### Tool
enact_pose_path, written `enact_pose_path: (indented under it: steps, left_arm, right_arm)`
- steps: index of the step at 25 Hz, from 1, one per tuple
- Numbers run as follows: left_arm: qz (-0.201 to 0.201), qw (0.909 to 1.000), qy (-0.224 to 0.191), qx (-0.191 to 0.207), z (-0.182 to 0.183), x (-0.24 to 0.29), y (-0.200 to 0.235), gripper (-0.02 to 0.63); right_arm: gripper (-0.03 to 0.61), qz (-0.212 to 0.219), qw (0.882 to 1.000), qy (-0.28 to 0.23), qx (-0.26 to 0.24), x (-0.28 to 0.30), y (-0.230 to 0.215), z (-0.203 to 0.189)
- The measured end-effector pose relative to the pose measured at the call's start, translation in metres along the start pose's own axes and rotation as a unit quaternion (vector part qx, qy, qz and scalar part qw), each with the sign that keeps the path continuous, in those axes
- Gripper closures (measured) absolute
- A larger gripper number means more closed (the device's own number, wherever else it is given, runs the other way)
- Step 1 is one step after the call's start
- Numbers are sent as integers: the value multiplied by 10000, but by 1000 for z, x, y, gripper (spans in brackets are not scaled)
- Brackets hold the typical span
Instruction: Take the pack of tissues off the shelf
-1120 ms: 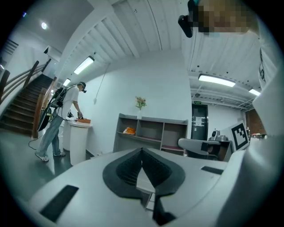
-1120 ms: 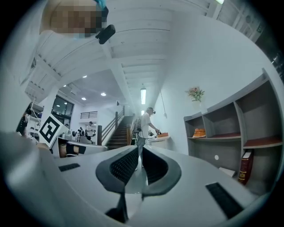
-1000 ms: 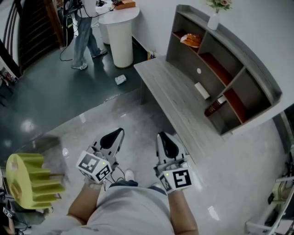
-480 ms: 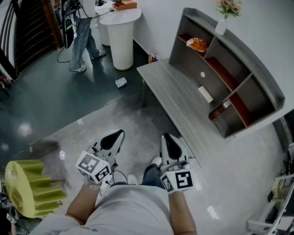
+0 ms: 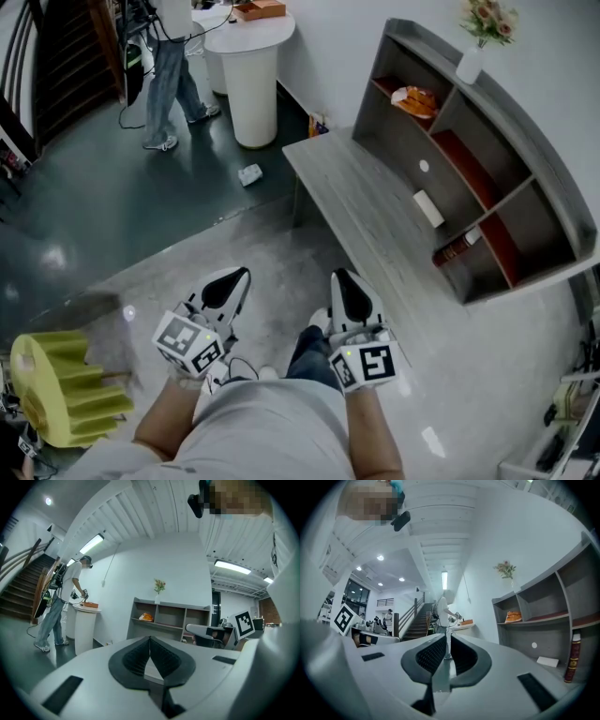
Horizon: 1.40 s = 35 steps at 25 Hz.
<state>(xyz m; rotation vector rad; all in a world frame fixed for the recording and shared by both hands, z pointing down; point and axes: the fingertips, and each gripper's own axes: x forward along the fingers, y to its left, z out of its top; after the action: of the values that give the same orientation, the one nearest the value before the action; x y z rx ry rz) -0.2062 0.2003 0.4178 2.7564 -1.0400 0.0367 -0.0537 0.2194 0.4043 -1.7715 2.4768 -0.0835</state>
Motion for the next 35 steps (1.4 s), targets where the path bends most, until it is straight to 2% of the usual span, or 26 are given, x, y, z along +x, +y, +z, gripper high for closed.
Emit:
enact_pose_path:
  steps: [10, 17, 25, 35]
  left_arm:
    - [123, 9999, 81, -22, 22, 111, 47, 597]
    - [103, 9999, 95, 67, 40, 200, 55, 595]
    - [102, 9995, 176, 242, 50, 287, 51, 594]
    - [-263, 9979, 379, 461, 55, 360, 39, 592]
  right_arm:
    - [538, 99, 9999, 84, 21, 91, -84, 9]
    - [538, 66, 9999, 102, 22, 129, -156, 21]
    - [538, 25, 9999, 96, 141, 152, -225, 25]
    - [538, -299, 9991, 78, 286, 159, -271, 26]
